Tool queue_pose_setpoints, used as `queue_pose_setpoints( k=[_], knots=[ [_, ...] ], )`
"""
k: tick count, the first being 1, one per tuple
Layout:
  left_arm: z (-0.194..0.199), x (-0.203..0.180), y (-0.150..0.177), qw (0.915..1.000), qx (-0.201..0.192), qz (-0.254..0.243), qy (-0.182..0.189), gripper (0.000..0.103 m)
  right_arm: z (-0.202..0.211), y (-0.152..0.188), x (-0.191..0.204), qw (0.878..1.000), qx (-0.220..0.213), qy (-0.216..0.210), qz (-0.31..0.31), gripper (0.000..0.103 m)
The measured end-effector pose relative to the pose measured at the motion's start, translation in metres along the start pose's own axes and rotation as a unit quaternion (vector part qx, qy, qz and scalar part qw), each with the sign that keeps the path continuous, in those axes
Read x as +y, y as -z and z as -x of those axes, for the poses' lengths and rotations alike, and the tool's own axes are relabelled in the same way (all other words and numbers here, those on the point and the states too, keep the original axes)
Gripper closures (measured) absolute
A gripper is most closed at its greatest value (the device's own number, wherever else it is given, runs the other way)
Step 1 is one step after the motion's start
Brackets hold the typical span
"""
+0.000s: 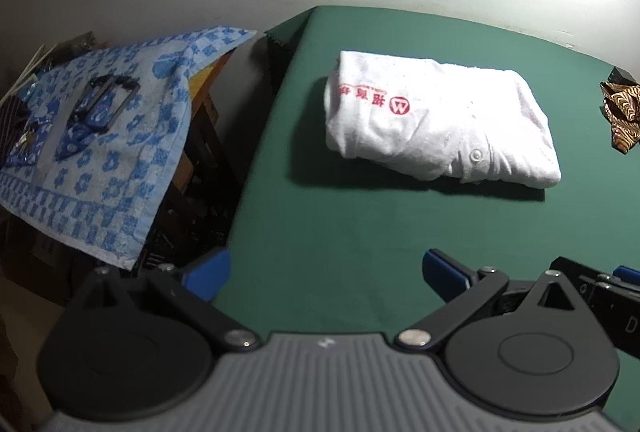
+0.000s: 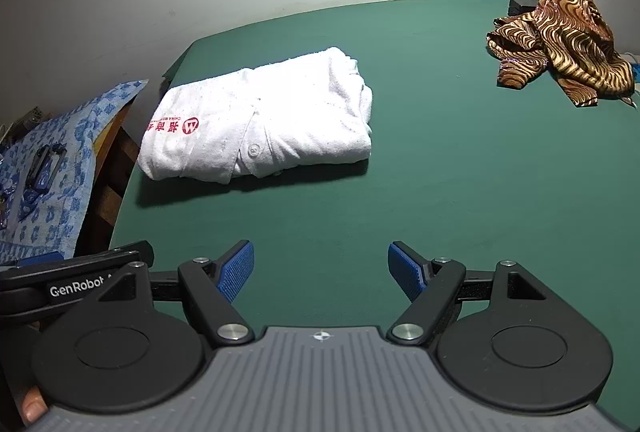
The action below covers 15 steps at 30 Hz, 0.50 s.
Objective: Fold clothes
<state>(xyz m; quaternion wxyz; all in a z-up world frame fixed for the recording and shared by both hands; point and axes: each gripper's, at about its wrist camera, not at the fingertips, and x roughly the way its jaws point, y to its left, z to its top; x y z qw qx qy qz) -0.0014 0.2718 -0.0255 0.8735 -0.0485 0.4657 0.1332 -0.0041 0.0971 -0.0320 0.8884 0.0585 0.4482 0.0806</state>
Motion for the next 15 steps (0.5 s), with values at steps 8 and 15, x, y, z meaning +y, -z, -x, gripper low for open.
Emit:
queue_pose_setpoints(
  k=[8,15],
  knots=[
    [0.002,0.0,0.001,0.9998,0.002,0.006,0.016,0.001,0.001,0.001,0.002,1.0,0.0,-0.01,0.004,0.026],
    [0.018,-0.004,0.001,0.9989,-0.042,-0.01,0.017,0.002,0.006,0.0,0.007,1.0,-0.016,-0.007,0.02,0.026]
  ],
)
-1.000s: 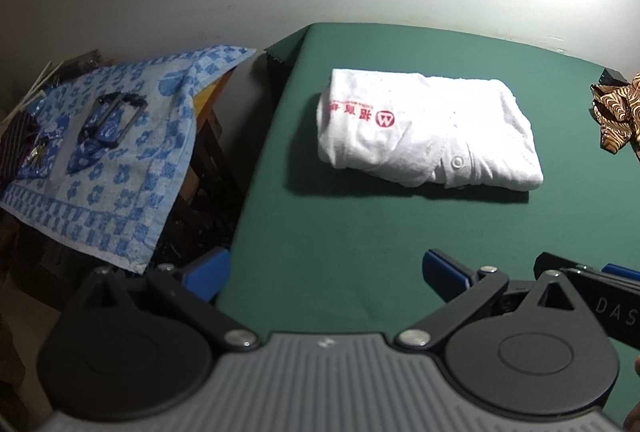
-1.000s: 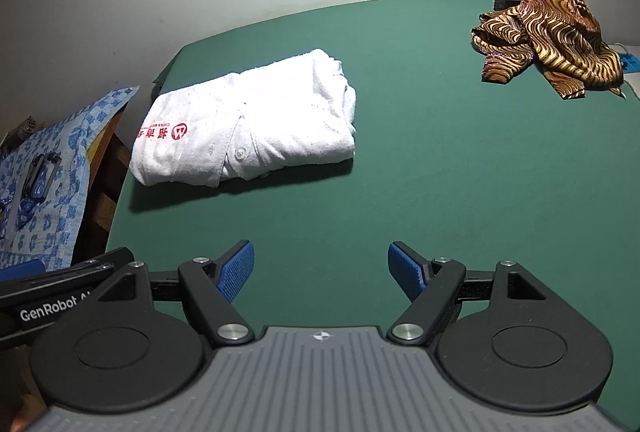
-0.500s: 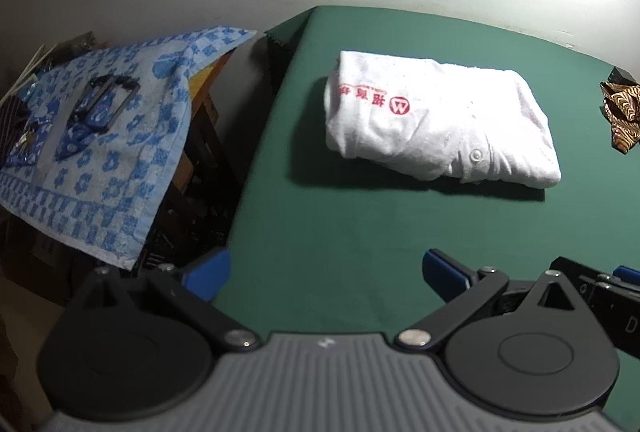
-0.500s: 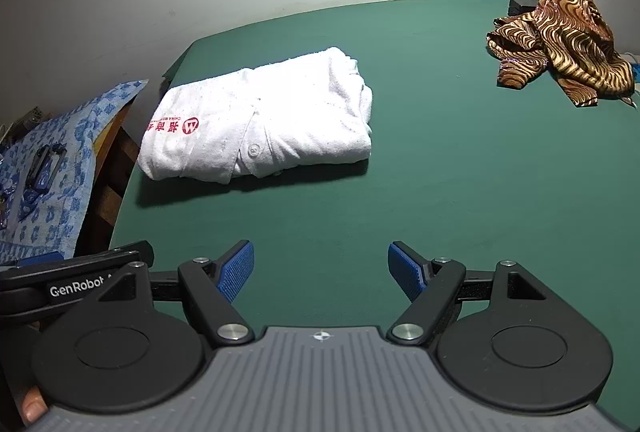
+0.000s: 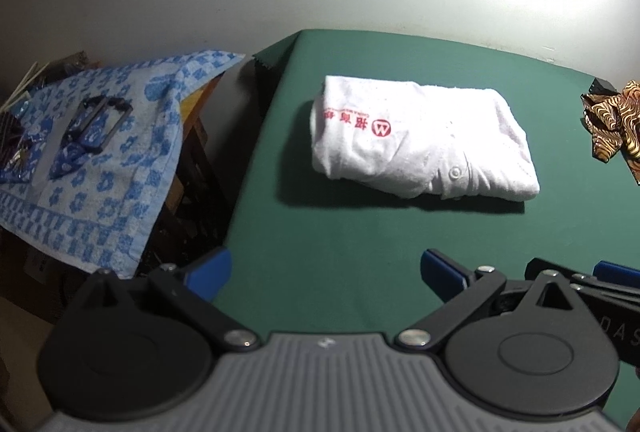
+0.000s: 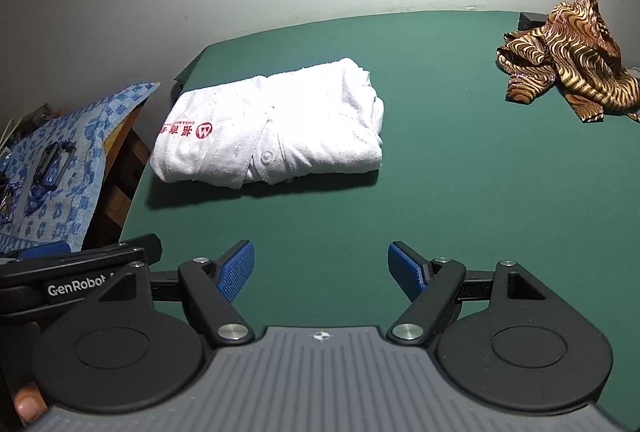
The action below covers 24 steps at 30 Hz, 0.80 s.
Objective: Fold clothes
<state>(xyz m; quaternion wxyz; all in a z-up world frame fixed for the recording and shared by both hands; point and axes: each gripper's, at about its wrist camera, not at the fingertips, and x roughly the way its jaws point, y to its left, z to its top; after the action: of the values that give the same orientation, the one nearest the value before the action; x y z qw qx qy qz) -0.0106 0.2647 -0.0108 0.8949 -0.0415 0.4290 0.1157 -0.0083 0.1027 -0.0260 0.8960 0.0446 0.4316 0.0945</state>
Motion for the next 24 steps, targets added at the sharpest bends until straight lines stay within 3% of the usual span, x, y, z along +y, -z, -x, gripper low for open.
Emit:
queue_pose_setpoints(
  k=[12,24],
  knots=[
    [-0.008,0.012,-0.002,0.9997,0.003,-0.002,-0.024,0.002,-0.002,-0.002,0.013,0.999,0.003,0.023,0.029,0.026],
    [-0.014,0.007,-0.002,0.9998,0.011,-0.004,-0.019,0.001,-0.01,-0.003,0.01,0.999,0.002,0.043,0.025,0.026]
  ],
)
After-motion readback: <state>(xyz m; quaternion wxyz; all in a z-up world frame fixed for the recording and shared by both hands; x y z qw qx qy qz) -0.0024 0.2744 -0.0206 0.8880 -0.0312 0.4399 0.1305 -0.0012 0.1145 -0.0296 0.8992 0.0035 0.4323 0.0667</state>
